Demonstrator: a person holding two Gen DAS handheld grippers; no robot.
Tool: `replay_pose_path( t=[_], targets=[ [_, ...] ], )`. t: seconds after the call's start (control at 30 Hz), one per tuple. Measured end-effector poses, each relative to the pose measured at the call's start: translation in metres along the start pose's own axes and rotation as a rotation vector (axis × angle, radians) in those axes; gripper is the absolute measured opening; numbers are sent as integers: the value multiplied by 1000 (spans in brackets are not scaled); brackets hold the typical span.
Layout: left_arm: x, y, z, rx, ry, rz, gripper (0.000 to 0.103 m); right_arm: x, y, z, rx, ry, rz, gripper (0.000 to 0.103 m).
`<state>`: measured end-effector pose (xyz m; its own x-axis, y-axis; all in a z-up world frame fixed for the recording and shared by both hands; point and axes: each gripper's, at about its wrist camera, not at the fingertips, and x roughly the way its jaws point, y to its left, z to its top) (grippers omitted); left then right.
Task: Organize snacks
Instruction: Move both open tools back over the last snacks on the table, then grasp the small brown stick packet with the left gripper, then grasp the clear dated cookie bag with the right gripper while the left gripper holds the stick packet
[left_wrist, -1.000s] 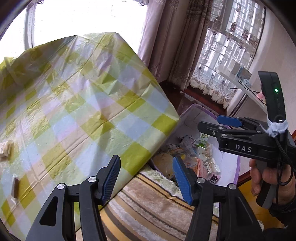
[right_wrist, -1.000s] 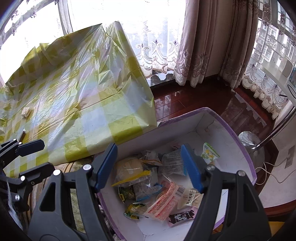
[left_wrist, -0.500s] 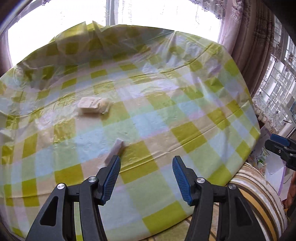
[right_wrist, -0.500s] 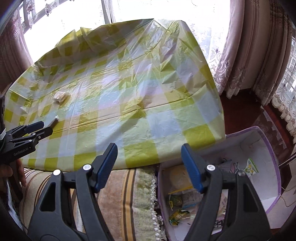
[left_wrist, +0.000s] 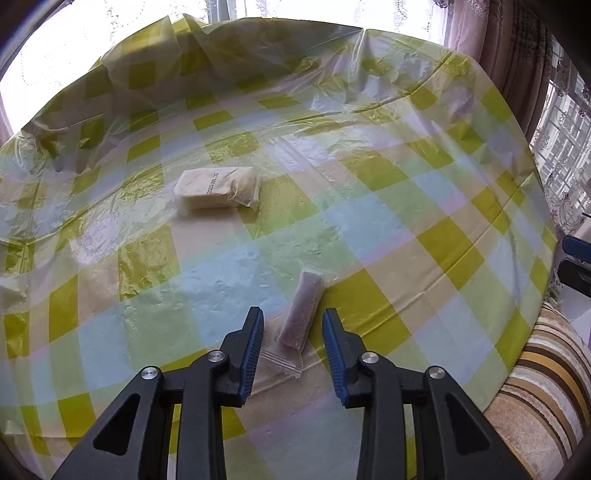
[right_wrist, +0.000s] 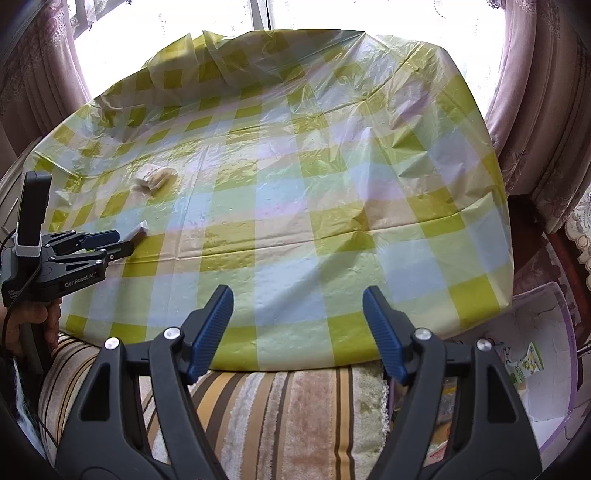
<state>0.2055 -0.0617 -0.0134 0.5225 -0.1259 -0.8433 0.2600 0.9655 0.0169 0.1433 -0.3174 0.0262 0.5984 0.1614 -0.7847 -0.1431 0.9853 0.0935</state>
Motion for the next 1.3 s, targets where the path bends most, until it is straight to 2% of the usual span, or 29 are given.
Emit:
replay_pose_path(
  t=[0.07,0.17,0.4,0.53,0.73,0.97,1.3],
  targets=[
    [0,0,1,7,-13,-10,20,5,4,3,-1,4,4,76],
    [2,3,3,-3,-26,-11,16,12,11,8,-6,6,7,77],
    [2,29,1,-147,-60,14,15,32,38,27,-31,0,23,79],
    [1,47,-3,-226,-79,75,15,48,60,39,-64,13,50,80],
    [-2,68,-11,-332,-108,107,14,74,102,57,-121,15,70,82],
    [-4,79,-17,-388,-130,135,14,110,147,76,-188,26,91,82],
    [-5,84,-20,-414,-145,126,14,158,192,95,-287,66,100,82]
  ],
)
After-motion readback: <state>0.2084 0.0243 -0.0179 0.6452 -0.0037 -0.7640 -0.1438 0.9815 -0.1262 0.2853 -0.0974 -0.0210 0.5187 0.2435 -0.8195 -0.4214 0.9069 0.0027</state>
